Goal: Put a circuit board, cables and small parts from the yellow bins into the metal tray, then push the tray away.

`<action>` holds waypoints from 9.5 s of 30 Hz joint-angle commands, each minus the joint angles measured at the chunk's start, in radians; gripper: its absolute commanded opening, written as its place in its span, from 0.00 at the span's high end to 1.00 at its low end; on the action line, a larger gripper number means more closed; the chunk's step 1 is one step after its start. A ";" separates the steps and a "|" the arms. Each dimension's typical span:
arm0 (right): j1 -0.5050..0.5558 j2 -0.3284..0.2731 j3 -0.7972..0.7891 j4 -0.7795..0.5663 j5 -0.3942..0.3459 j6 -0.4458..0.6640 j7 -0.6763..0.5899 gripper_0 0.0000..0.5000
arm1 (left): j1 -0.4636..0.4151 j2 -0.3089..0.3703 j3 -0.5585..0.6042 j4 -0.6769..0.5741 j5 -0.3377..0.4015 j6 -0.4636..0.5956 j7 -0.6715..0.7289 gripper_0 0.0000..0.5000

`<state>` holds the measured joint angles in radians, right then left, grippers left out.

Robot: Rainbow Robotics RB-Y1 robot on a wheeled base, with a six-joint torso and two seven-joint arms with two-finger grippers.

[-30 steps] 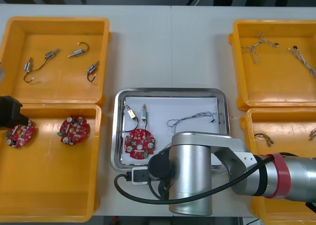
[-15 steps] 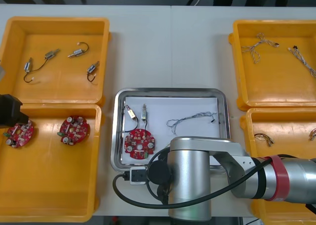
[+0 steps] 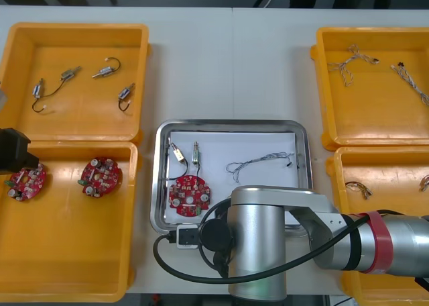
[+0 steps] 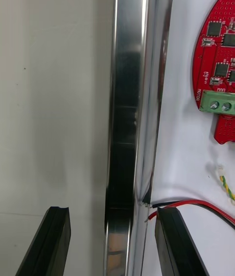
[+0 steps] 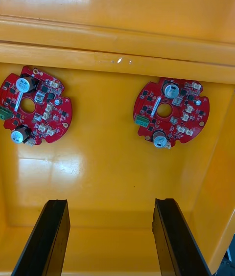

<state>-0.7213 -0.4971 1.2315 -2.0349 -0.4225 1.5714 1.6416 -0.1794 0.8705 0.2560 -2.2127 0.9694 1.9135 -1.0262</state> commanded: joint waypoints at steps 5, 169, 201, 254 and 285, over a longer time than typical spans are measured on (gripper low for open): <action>0.010 0.005 0.016 -0.022 0.011 0.018 -0.028 0.14 | -0.029 0.044 0.029 -0.002 -0.004 0.006 -0.081 0.00; -0.460 -0.054 -0.078 0.601 -0.001 -0.617 0.126 1.00 | -0.029 0.044 0.029 -0.002 -0.004 0.006 -0.081 0.00; -0.547 -0.070 0.031 0.662 0.007 -0.680 0.152 1.00 | -0.029 0.044 0.029 -0.002 -0.004 0.006 -0.081 0.00; -0.389 -0.070 -0.297 0.065 -0.157 0.050 0.093 0.00 | -0.029 0.044 0.029 -0.002 -0.004 0.006 -0.081 0.00; 0.178 -0.181 -1.236 -0.300 -0.345 0.348 0.026 0.00 | -0.029 0.044 0.029 -0.002 -0.004 0.006 -0.081 0.00</action>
<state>-0.6111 -0.6173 0.0938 -2.2940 -0.7425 1.9169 1.6989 -0.1800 0.8706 0.2560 -2.2114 0.9694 1.9135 -1.0262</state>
